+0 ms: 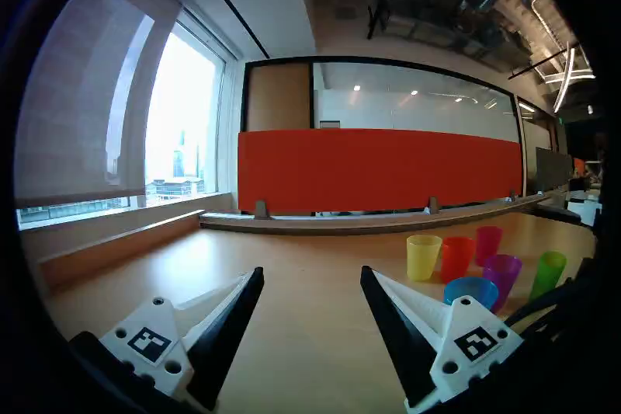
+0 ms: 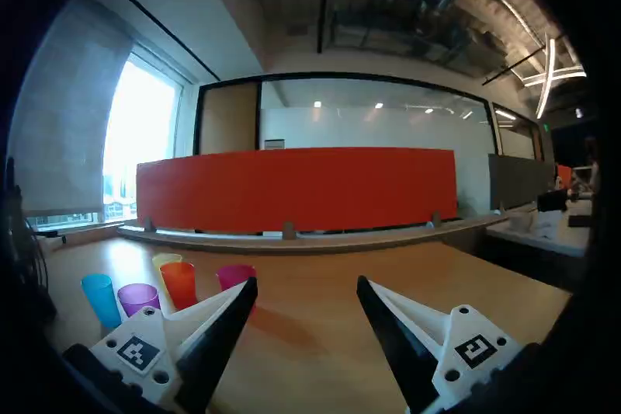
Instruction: Pour water
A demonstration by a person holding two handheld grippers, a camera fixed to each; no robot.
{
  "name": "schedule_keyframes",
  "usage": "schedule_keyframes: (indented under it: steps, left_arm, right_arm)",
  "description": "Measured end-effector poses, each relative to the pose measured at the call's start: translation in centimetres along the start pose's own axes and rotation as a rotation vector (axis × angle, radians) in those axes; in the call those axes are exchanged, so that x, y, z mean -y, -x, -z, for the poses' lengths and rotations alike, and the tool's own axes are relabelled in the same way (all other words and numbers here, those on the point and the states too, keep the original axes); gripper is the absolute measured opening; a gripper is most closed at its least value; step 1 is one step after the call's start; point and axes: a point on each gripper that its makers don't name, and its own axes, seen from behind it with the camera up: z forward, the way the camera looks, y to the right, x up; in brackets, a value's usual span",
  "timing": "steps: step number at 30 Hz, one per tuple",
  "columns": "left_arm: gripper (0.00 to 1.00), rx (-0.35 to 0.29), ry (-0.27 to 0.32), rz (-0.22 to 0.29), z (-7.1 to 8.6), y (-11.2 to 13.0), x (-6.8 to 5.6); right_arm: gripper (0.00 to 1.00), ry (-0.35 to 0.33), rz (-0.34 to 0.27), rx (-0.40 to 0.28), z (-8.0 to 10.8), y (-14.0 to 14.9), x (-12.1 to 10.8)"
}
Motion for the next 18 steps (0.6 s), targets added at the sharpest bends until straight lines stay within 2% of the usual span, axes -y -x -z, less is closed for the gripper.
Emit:
schedule_keyframes:
  steps: [6, 12, 18]
  left_arm:
    - [0.92, 0.000, 0.000, 0.000, 0.0, 0.0, 0.0]
    - [0.92, 0.000, 0.000, 0.000, 0.0, 0.0, 0.0]
    - [0.92, 0.000, 0.000, 0.000, 0.0, 0.1, 0.0]
  right_arm:
    - [0.99, 0.015, 0.002, 0.012, -0.2, 1.0, -0.6]
    - [0.99, 0.027, 0.038, 0.013, -0.1, 1.0, -1.0]
    - [0.99, 0.027, 0.041, 0.018, 0.0, 1.0, -1.1]
